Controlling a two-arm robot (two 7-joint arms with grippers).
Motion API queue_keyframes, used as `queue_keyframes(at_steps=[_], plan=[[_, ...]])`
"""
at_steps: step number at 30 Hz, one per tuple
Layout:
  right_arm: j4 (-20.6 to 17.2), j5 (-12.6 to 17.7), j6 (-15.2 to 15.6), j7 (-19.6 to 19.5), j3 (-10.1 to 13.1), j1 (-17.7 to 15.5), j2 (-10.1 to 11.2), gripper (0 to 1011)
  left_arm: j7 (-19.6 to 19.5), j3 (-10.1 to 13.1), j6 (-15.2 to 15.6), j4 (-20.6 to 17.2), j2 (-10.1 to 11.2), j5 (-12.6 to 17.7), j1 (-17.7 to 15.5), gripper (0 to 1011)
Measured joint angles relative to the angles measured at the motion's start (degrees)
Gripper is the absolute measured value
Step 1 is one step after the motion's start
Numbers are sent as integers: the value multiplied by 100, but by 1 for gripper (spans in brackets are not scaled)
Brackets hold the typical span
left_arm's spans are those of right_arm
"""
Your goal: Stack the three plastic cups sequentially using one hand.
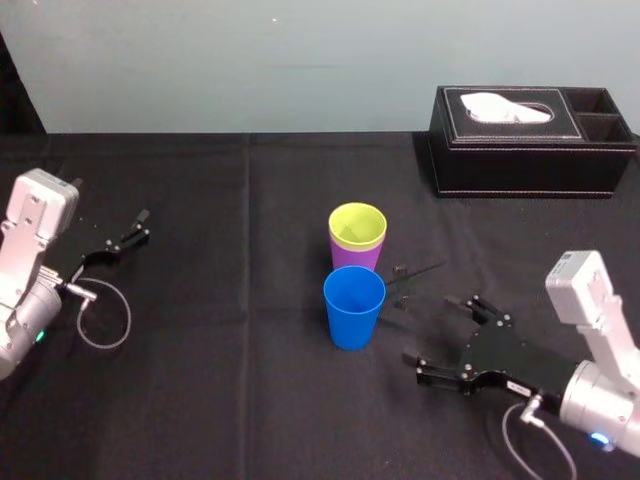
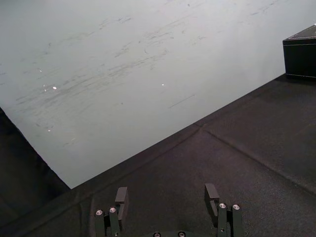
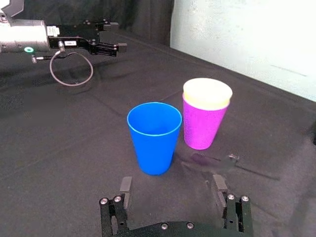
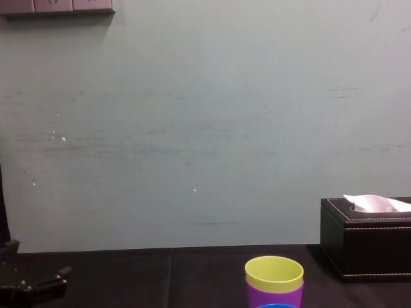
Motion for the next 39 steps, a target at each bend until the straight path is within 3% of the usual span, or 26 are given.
queue_keyframes(at_steps=[8, 14, 39], plan=[[330, -153, -340, -3, -129, 122, -376, 1004, 0, 0, 0, 0, 0, 0, 0, 1011], [486, -182, -354, 33, -213, 227, -581, 1004, 0, 0, 0, 0, 0, 0, 0, 1011], [1008, -321, -229, 92, -526, 649, -1020, 1004, 0, 0, 0, 0, 0, 0, 0, 1011]])
